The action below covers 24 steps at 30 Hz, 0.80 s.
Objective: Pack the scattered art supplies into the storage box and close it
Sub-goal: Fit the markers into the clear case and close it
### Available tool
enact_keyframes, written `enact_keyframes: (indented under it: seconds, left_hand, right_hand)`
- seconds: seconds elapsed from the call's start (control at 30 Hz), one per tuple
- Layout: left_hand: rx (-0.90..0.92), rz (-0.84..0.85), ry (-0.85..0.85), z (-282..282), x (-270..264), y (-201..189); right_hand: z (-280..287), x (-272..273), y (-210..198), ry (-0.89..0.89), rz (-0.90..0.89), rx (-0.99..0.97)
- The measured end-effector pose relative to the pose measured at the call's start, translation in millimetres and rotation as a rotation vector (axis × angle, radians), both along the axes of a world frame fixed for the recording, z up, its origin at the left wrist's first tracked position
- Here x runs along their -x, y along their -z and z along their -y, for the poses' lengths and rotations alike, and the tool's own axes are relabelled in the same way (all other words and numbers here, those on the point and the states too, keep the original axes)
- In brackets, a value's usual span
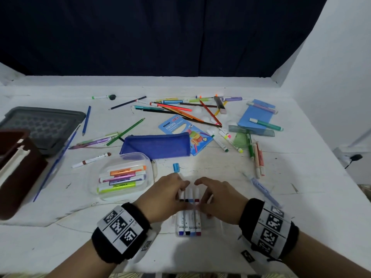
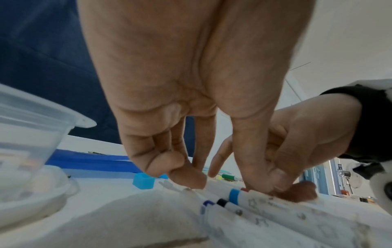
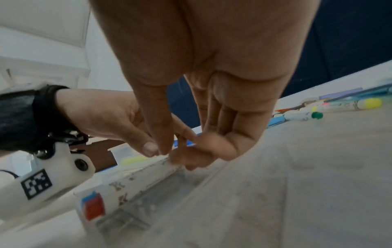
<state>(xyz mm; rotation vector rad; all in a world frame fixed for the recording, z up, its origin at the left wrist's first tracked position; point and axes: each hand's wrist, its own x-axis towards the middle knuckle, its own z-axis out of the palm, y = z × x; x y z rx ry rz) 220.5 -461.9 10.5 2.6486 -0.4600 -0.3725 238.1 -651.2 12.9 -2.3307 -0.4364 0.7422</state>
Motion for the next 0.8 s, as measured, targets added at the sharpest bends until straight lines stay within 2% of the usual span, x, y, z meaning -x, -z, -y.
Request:
enact_keyframes:
  seconds: [0.17,0.27,0.37,0.8]
  left_hand:
    - [-0.053,0.023,0.076,-4.5,7.7,6.5]
    - [-0.069,0.052,0.091,-2.8,10.8,9.0]
    - [-0.062,0.065,0.073,-2.4,10.1,11.3]
    - [-0.148,0.1,0.032,4.5,4.0,12.1]
  right_hand:
    - [-0.2,2.3,-13.1,-0.156,0.177,0.237]
    - [-6.9,4.2,-12.5,-0.256,0.216,0.336]
    - [-9.6,5.5,-17.1,-0.291,0.212,0.352]
    - [-12.6,4.4,-2.2,-0.197,0.304,0.368]
